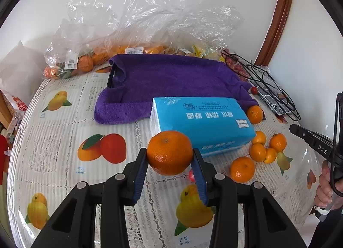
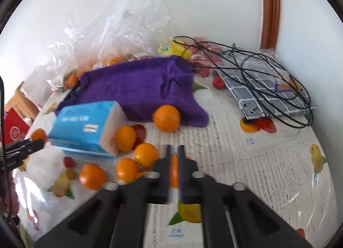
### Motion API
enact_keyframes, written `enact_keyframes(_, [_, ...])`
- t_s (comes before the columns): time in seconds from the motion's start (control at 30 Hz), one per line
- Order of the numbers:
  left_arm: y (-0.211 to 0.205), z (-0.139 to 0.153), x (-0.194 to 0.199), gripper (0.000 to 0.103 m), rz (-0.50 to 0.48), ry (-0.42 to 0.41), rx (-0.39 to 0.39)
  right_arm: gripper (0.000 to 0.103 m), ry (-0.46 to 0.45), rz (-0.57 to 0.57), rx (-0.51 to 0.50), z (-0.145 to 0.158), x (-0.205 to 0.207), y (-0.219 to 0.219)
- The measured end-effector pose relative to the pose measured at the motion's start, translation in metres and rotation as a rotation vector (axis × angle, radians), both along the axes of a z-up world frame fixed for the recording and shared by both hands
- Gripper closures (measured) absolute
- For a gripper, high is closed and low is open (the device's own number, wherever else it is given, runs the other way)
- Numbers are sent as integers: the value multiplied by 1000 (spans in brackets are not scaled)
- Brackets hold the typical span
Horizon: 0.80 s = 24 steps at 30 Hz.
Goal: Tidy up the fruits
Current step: 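Grasp a small orange with the left gripper while the right gripper holds its orange, then carry both oranges onto the purple towel and open both grippers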
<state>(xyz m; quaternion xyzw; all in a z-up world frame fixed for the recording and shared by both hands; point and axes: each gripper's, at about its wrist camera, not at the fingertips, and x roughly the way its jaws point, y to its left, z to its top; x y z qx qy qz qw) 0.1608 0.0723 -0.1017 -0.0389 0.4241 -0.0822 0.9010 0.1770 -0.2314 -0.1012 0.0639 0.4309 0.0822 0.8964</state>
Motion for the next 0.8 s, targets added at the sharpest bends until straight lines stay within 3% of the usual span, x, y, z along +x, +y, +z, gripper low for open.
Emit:
enact_keyframes(0.2, [-2, 9, 1, 64, -4, -20, -7, 94, 13, 2, -42, -12, 7, 3])
enact_keyframes(0.27, [-1, 8, 2, 64, 0, -15, -12, 86, 53, -4, -20, -24, 11, -3])
enact_keyframes(0.4, [-2, 5, 2, 64, 3, -3, -18, 57, 59, -23, -11, -41, 11, -12])
enact_keyframes(0.6, [-4, 2, 5, 64, -2, 7, -12, 54, 101, 27, 72, -54, 11, -3])
enact_keyframes(0.8, [-3, 6, 6, 64, 4, 3, -9, 58, 112, 34, 26, -59, 11, 9])
